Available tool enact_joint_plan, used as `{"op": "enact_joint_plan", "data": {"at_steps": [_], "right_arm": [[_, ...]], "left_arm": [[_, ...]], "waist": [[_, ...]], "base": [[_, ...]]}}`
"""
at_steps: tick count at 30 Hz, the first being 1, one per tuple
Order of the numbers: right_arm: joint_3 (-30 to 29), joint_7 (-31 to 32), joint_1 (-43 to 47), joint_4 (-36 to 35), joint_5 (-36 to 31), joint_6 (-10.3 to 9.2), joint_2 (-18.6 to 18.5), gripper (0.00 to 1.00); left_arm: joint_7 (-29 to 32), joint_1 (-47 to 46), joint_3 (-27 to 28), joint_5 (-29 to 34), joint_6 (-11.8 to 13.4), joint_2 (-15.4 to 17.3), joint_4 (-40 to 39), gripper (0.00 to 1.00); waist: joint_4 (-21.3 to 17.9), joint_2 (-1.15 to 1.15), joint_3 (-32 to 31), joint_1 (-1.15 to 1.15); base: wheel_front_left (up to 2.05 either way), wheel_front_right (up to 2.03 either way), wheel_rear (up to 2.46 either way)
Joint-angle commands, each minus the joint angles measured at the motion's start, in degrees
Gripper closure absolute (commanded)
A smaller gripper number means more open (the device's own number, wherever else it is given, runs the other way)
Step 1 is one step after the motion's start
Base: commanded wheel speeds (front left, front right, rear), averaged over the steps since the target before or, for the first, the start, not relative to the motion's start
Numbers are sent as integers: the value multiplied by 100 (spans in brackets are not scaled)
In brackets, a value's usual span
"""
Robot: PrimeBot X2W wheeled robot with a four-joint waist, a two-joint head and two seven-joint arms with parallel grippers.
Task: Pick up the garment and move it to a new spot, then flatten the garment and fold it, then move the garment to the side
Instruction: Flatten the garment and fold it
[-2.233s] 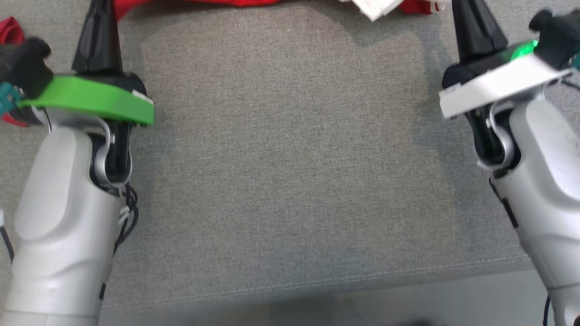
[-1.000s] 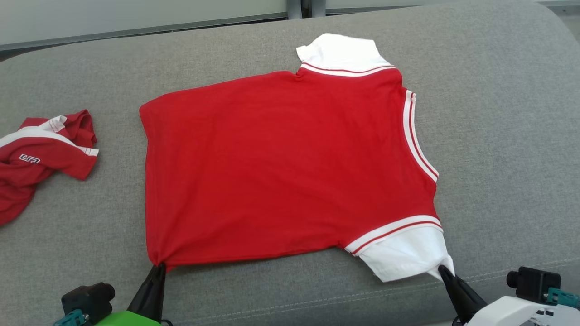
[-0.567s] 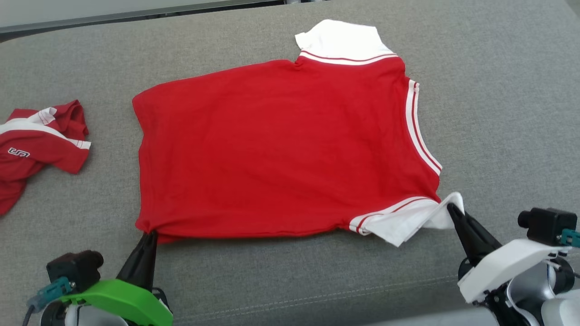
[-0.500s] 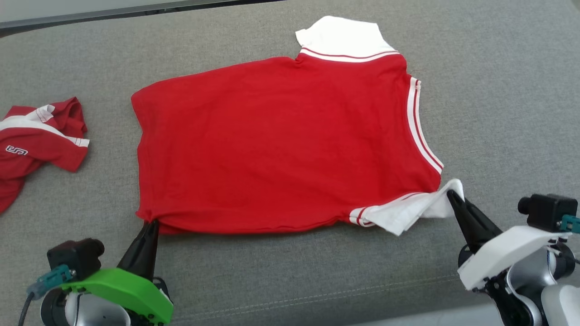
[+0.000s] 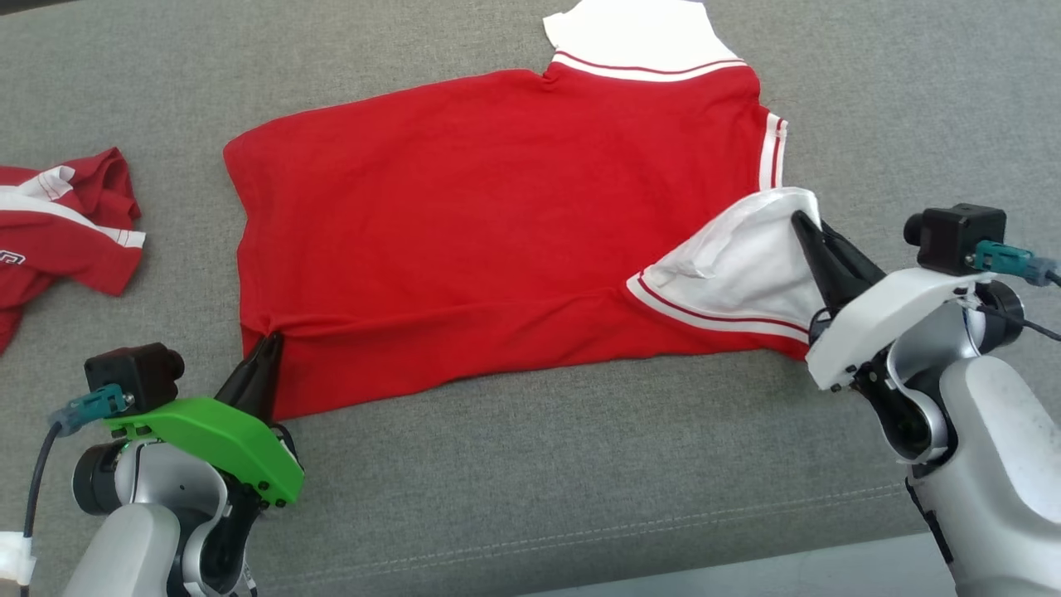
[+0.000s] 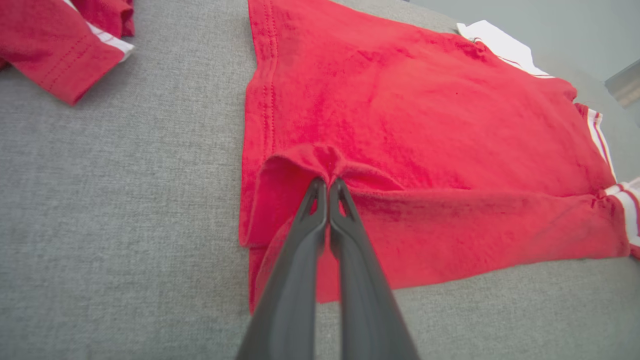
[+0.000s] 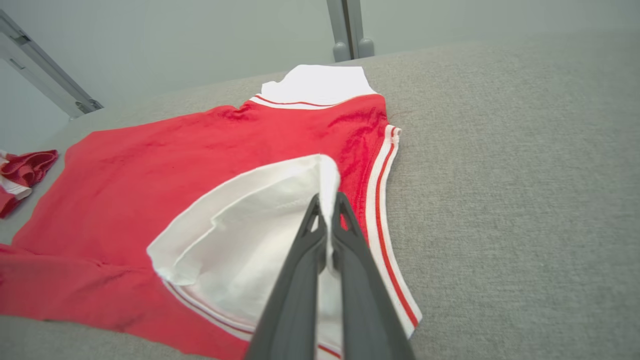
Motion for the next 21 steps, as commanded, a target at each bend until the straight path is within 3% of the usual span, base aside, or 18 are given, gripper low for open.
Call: {"op": "enact_joint_plan", "data": {"at_steps": [1, 13, 14, 15, 16, 21], "right_arm": [[67, -82, -107, 82, 5, 1, -25, 100], [874, -906, -1163, 1777, 307, 1, -248, 100], [923, -977, -1234, 1919, 271, 1, -290, 94], [957, -1058, -1305, 2023, 272, 0, -293, 53], [1014, -1117, -1356, 2112, 341, 1, -248, 0], [1178, -1502, -1491, 2365, 472, 0, -265, 0]], "left_arm": [[-28, -92, 2, -31, -55, -13, 59, 100], [-145, -584, -98, -128, -300, -192, 925, 100], [-133, -624, -125, -136, -337, -203, 993, 93], [-96, -662, -151, -129, -356, -206, 1054, 53], [-174, -696, -132, -107, -353, -213, 1076, 0], [-446, -771, -128, 49, -279, -244, 1186, 0]], "waist": [[12, 0, 10, 0], [116, 0, 212, 0], [131, 0, 233, 0], [149, 0, 250, 0], [161, 0, 261, 0], [184, 0, 316, 0]], "base": [[0, 0, 0], [0, 0, 0], [0, 0, 0], [0, 0, 0], [0, 0, 0], [0, 0, 0]]}}
